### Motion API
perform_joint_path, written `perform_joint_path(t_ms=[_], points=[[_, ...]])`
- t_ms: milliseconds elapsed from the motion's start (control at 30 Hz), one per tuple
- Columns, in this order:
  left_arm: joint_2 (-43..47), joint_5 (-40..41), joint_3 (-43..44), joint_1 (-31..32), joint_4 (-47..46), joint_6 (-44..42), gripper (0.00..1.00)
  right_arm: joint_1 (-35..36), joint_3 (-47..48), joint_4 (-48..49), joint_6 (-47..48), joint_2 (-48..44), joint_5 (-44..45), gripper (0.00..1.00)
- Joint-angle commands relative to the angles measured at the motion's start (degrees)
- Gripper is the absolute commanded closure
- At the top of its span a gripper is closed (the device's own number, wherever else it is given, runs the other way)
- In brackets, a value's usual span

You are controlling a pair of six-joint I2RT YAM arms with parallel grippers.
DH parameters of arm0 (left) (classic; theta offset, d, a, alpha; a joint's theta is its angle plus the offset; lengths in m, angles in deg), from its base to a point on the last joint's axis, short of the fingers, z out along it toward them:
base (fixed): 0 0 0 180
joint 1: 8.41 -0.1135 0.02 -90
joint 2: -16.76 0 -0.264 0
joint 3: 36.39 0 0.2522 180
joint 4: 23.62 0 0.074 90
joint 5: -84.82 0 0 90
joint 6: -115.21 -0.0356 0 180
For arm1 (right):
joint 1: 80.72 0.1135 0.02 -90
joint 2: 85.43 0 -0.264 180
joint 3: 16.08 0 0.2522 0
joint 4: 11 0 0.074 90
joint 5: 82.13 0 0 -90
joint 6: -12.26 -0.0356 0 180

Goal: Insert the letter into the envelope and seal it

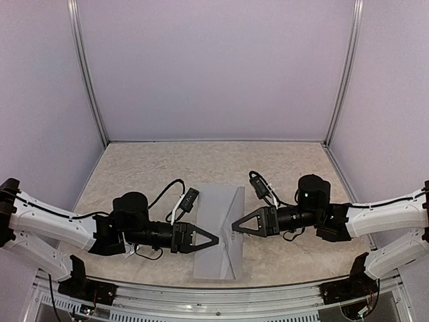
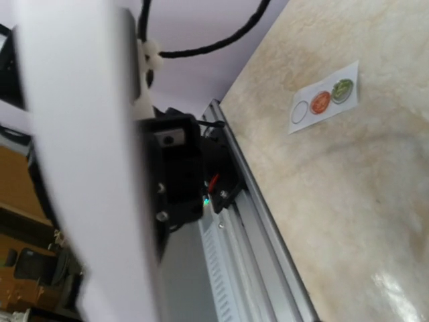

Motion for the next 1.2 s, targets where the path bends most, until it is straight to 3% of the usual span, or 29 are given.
perform_joint_path(t_ms=[0, 167, 200, 233, 367, 433, 533, 667, 800, 967, 1167], points=[[-0.4, -1.8, 2.3, 0.7, -2.7, -0.7, 1.0, 1.3, 0.7, 11.5, -2.8, 3.5, -2.3, 0.51], [-0.4, -1.3, 2.1, 0.7, -2.8, -0.7, 1.0, 2.1, 1.0, 16.2, -4.9, 7.0, -3.5, 0.85], [-0.3, -1.1, 2.0, 0.7, -2.7, -0.6, 1.0, 2.2, 0.9, 16.4, -5.0, 7.2, -3.5, 0.97], [-0.3, -0.7, 1.9, 0.8, -2.7, -0.5, 0.95, 2.2, 0.9, 16.4, -4.9, 7.4, -3.4, 1.0], [0.7, 2.6, 0.5, 0.6, -1.2, -0.2, 0.63, 2.2, -0.7, 14.8, -4.6, 5.9, 0.9, 1.0], [2.6, 6.9, -0.2, 0.0, 3.0, -0.2, 0.45, 1.9, -0.6, 7.9, -3.9, 4.8, 6.1, 1.0], [6.2, 14.0, -0.7, -1.9, 13.5, 0.3, 0.34, 0.5, 1.3, -9.7, -3.1, 5.1, 13.3, 1.0], [10.5, 22.7, -0.9, -5.8, 30.3, 3.6, 0.22, -1.1, 2.0, -17.8, -2.4, 8.1, 16.5, 1.0], [12.4, 27.2, -1.9, -12.3, 44.8, 5.6, 0.18, -1.3, 3.2, -19.2, -2.0, 10.6, 17.5, 1.0], [12.7, 34.1, -2.3, -14.5, 54.4, 5.6, 0.18, -1.3, 5.7, -22.8, -1.6, 13.1, 19.2, 1.0], [9.4, 42.4, 0.7, -14.2, 62.0, 2.0, 0.34, -1.3, 6.1, -23.0, -1.7, 14.0, 19.2, 1.0]])
